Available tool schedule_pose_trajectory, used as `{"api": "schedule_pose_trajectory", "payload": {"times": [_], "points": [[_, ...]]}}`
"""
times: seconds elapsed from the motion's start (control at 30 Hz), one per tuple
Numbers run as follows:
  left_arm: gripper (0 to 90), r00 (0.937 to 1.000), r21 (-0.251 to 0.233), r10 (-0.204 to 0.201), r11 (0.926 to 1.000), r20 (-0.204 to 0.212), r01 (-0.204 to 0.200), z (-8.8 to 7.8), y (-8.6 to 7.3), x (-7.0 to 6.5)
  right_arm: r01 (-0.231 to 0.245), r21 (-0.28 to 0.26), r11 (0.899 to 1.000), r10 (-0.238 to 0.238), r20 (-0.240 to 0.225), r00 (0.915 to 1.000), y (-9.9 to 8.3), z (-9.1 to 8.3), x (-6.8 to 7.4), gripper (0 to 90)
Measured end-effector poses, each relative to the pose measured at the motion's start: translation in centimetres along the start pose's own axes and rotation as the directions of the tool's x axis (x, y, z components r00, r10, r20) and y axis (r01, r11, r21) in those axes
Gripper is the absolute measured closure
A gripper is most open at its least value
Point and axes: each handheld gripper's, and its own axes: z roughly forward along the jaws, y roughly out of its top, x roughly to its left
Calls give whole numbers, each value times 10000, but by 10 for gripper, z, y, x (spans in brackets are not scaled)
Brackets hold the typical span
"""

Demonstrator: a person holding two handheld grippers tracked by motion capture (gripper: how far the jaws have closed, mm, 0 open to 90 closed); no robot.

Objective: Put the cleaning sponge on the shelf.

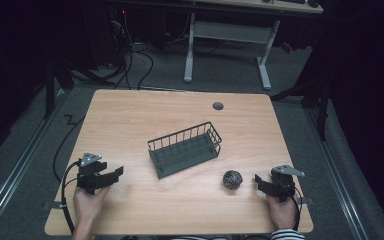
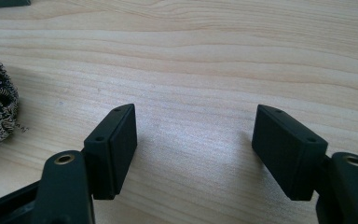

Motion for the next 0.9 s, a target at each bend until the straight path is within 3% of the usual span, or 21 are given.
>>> {"api": "schedule_pose_trajectory", "payload": {"times": [0.43,0.63,0.9], "points": [[301,9975,285,327,9991,-633,-310,13,-15,4,-5,-18,10000,5,-2,10000,0,0,0,312],[301,9924,463,643,9971,-1051,-597,19,-18,4,-7,-19,10000,7,1,10000,0,0,0,312],[300,9886,479,781,9962,-1290,-724,26,-20,4,-7,-16,10000,7,2,10000,0,0,0,313]]}}
